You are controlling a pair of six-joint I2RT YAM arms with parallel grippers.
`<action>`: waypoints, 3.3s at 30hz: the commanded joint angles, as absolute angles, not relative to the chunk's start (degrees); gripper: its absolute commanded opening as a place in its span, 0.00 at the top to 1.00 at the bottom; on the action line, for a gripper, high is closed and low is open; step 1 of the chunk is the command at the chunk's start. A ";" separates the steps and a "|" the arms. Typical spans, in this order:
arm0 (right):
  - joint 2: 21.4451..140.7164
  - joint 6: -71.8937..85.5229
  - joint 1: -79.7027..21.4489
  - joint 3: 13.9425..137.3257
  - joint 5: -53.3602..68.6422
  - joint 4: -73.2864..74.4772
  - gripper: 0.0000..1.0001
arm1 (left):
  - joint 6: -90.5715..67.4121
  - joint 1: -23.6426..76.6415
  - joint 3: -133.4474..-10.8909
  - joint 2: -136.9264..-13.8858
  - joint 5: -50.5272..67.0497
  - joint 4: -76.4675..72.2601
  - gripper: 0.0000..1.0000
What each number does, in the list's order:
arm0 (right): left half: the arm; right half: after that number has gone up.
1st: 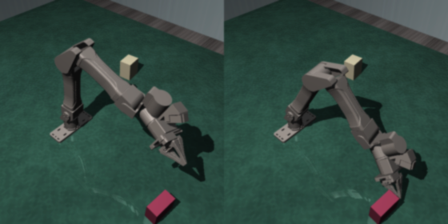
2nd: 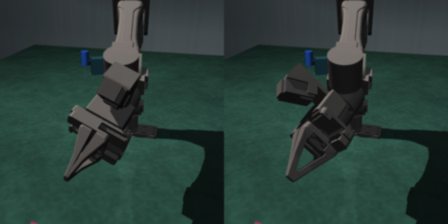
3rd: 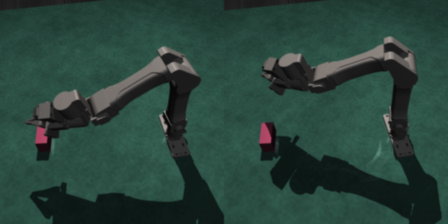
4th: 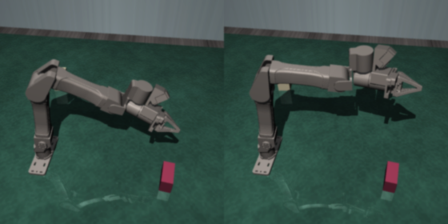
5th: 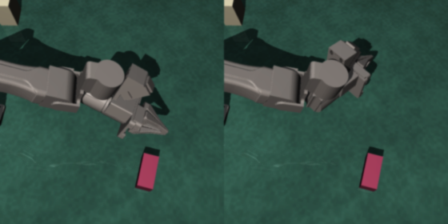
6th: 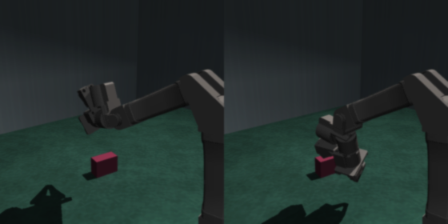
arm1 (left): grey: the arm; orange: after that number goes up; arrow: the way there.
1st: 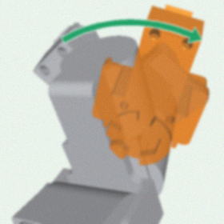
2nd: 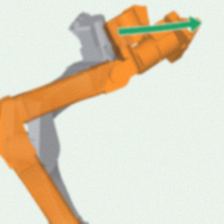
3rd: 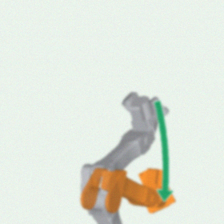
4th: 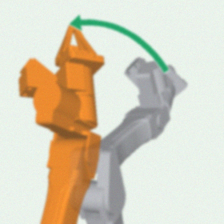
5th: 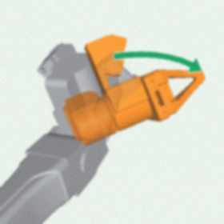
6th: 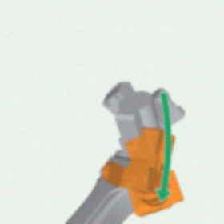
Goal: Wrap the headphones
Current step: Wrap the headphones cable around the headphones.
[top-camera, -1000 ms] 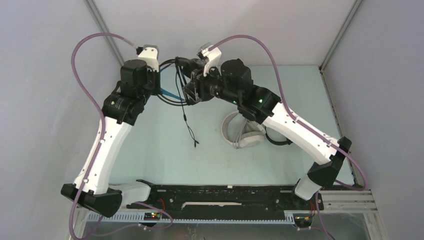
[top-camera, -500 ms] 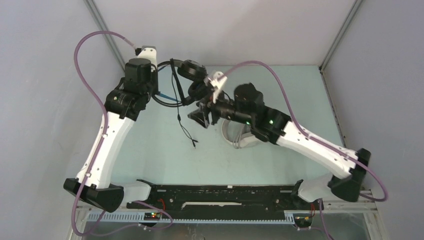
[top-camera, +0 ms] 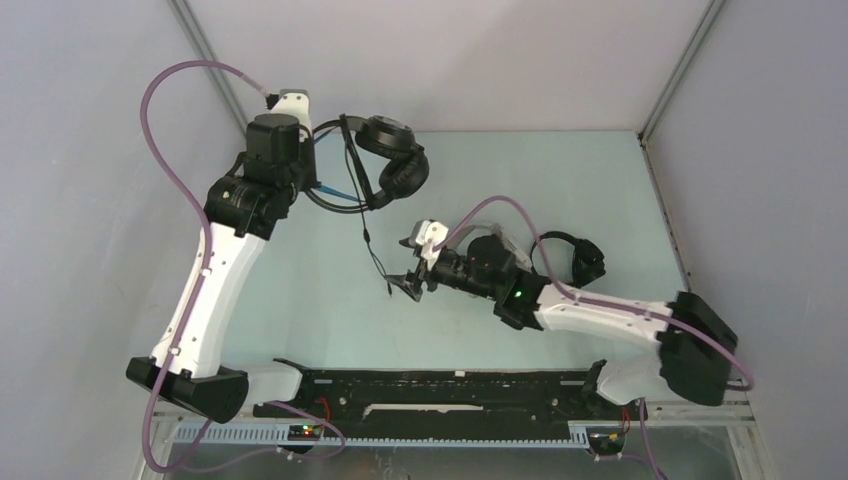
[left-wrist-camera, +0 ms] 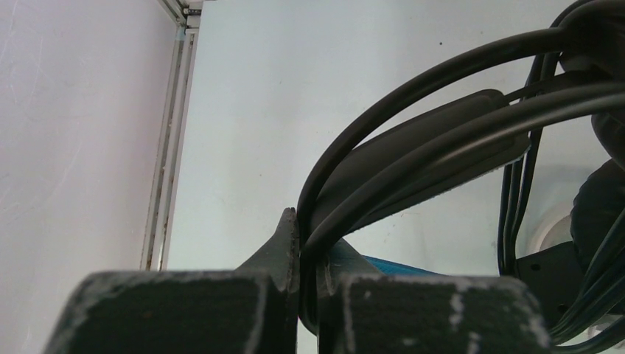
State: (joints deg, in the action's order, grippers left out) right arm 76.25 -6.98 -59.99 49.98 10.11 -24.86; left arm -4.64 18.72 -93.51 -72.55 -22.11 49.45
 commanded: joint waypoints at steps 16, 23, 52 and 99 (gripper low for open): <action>111.85 -7.34 -58.38 46.91 4.11 -67.73 0.24 | -10.01 18.63 -99.80 -69.74 -16.55 46.99 1.00; 118.00 -6.45 -58.24 48.94 3.92 -68.51 0.29 | -10.09 18.69 -100.52 -69.63 -16.52 47.25 1.00; 110.84 2.59 -50.07 42.01 6.08 -68.99 1.00 | -13.62 13.29 -108.11 -70.79 -3.93 50.87 1.00; 81.60 17.26 -28.74 50.37 38.35 -21.86 1.00 | 33.60 15.28 -87.73 -71.85 35.15 52.34 1.00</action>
